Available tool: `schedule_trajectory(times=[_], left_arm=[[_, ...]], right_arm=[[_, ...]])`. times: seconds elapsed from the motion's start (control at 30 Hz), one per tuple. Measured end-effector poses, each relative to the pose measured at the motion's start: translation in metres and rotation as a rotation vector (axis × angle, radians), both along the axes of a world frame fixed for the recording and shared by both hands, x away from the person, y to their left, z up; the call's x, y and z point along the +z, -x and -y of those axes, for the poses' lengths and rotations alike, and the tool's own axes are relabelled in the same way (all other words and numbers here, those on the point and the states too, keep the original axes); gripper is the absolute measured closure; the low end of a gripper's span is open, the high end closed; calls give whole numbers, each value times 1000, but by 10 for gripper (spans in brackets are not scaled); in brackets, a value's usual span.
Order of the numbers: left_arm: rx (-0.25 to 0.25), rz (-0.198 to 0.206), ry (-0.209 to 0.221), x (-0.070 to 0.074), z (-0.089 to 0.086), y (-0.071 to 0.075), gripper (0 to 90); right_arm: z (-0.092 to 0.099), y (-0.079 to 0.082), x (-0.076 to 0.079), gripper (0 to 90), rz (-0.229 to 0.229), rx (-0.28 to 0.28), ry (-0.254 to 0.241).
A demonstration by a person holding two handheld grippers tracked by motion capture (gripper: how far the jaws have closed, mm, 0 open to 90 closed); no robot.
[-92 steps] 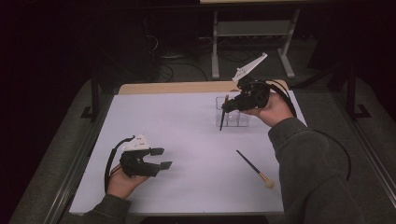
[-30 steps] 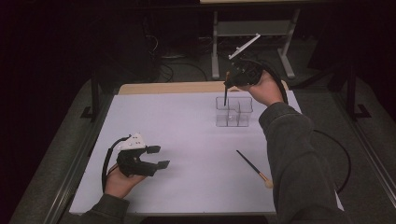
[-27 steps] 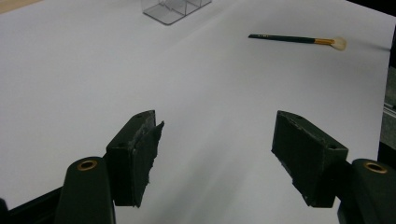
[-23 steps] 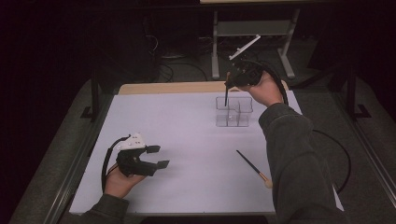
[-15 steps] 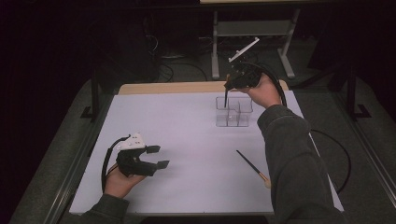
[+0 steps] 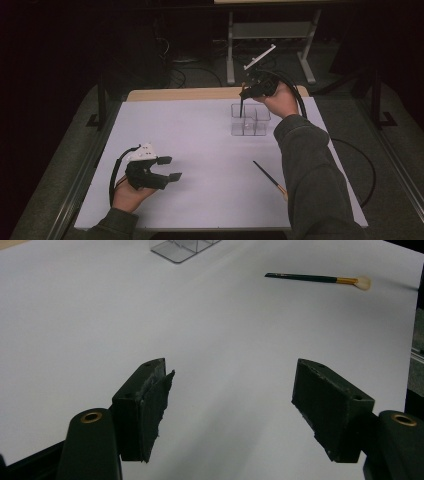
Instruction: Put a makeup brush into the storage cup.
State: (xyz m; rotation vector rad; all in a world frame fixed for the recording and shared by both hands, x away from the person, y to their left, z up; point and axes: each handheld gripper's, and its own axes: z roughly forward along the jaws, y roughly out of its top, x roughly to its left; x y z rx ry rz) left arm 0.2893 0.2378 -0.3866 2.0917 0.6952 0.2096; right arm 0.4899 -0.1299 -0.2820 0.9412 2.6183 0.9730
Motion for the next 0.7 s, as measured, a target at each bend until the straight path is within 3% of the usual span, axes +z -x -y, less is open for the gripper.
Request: schedule_trajectory(times=[0.7], left_arm=[[1, -8, -1, -1, 2, 0, 291]], right_arm=[[5, -1, -24, 827, -39, -22, -28]])
